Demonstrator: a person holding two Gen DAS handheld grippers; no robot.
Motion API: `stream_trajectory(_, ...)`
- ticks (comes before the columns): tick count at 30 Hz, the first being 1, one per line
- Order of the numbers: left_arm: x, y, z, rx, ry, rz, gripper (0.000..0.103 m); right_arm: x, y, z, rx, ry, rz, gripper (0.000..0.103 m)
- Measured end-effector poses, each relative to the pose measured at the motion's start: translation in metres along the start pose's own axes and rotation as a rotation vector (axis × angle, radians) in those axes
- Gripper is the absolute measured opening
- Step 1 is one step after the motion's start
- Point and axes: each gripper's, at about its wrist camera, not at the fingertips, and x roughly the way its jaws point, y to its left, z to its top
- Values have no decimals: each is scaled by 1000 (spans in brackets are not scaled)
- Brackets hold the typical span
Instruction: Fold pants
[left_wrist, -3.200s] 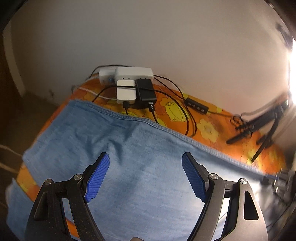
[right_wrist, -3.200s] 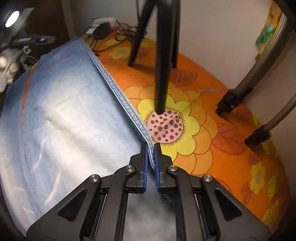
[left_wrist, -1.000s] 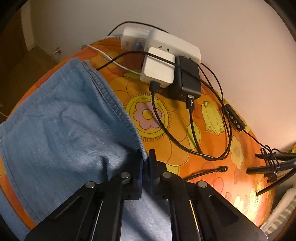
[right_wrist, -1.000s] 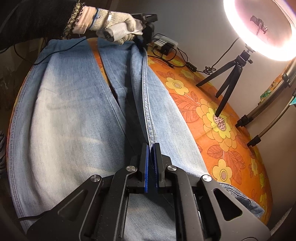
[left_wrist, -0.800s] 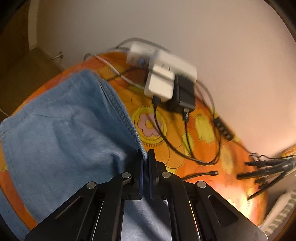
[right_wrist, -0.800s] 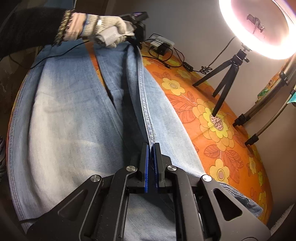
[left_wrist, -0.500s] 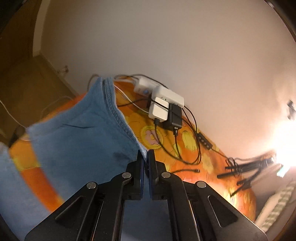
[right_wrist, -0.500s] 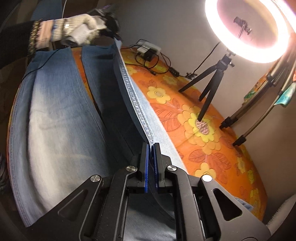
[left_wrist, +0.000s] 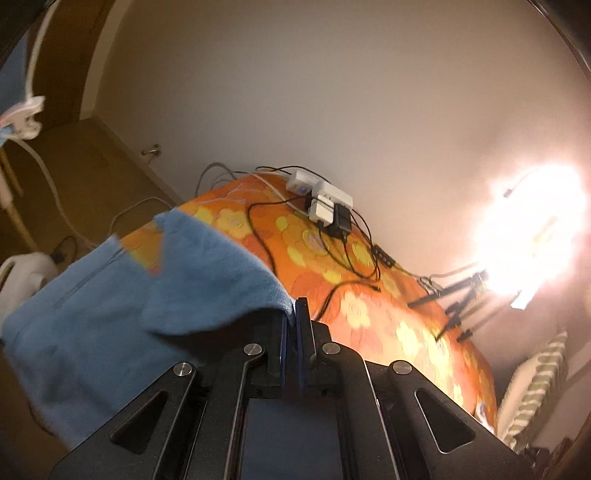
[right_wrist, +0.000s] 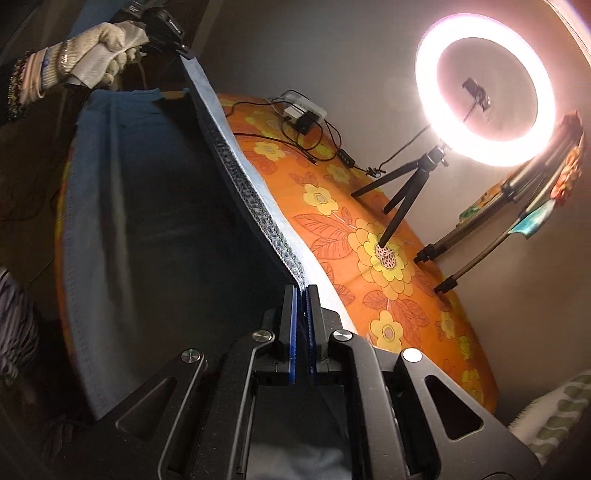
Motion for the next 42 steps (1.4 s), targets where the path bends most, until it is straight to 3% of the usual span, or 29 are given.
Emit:
stream_trajectory(11,-56,57,-94,-40,46,7,3,-41,77,-38,-102,125,108,5)
stream_trajectory(20,-64,79,-124,-104,45,-42,2,-39,116,-53,-178,221,146,5)
stream_trajectory(24,-60,89,-126,-124,66,-87,2,-34,112,-43,-159,253,190,5)
stream_trajectory(29,-53,94,-126,-147,72,-121,3,-43,83,-9,-45,219,278,19)
stream_trajectory(32,-47,93,-126,-161,74,-128,9,-49,69,25,-3,148,305,44)
stream_trajectory(33,-45,94,-126,-174,81,-132,16,-49,66,36,6,123,308,52)
stream_trajectory(35,-41,96,-125,-195,90,-144,27,-42,61,67,36,62,327,53)
stream_trajectory(42,-30,99,-117,-269,75,-208,28,32,74,183,141,-38,474,57)
